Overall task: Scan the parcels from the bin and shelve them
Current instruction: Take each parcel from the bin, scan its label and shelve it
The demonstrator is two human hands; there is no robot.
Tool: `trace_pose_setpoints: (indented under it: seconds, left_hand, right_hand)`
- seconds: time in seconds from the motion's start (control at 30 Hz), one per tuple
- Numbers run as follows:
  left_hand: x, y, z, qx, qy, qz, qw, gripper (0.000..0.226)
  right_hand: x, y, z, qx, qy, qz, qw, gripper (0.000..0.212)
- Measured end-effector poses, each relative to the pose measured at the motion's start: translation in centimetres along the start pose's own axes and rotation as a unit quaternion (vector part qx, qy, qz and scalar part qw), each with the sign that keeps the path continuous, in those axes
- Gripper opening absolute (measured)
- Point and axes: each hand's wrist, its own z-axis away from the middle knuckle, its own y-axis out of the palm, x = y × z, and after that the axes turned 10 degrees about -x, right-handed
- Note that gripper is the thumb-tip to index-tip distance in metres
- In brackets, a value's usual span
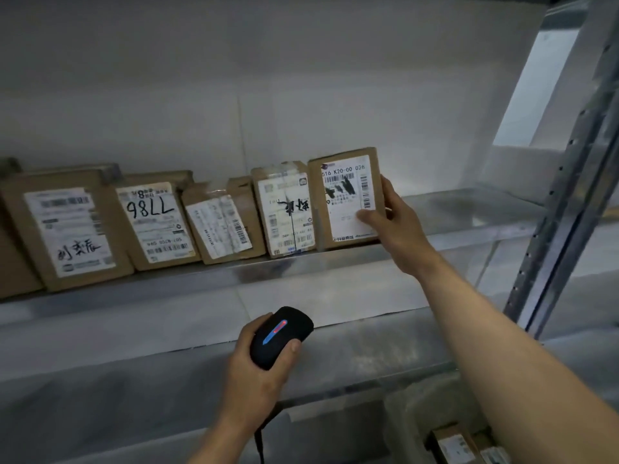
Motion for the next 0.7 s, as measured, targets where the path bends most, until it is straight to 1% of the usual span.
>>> trace_pose_setpoints:
  seconds: [0.07, 0.27, 0.47, 0.5, 0.57, 0.6, 0.63, 0.7]
  left_hand:
    - [0.1, -0.4, -0.2, -0.006, -0.002, 0.004, 1.0, 0.057]
    - [0.1, -0.2, -0.7, 0.01, -0.013, 0.011, 1.0, 0.048]
    - [1.5, 0.7, -1.6, 0.031, -0.015, 0.003, 0.999, 0.056]
    - [1.7, 1.0, -1.7, 0.037, -0.013, 0.0, 0.999, 0.057]
    - [1.8, 1.5, -1.8, 0.054, -0.01, -0.007, 0.998, 0.057]
    - [1.7, 1.8, -1.8, 0.066, -0.011, -0.012, 0.998, 0.057]
    - [1.7, 2.2, -1.8, 0.078, -0.011, -0.017, 0.997, 0.057]
    - [1.8, 3.0, -1.8, 0.104, -0.014, -0.026, 0.994, 0.058]
  right_hand:
    - [0.0, 0.3, -0.2, 0.007, 0.0, 0.01, 1.0, 0.051]
    - [-0.5, 0.1, -0.8, 0.007, 0.014, 0.067, 0.998, 0.05]
    - [-0.7, -0.6, -0.5, 0.0, 0.032, 0.076, 0.997, 0.046]
    - [-0.8, -0.9, -0.4, -0.007, 0.035, 0.076, 0.996, 0.046]
    - [-1.2, -1.8, 0.2, -0.05, 0.04, 0.084, 0.994, 0.05]
    - [-1.4, -2.4, 0.7, -0.078, 0.044, 0.086, 0.992, 0.047]
    - [-1.4, -3.1, 1.4, -0.102, 0.046, 0.081, 0.99, 0.04]
    - [-1.7, -4.7, 3.0, -0.131, 0.048, 0.073, 0.987, 0.027]
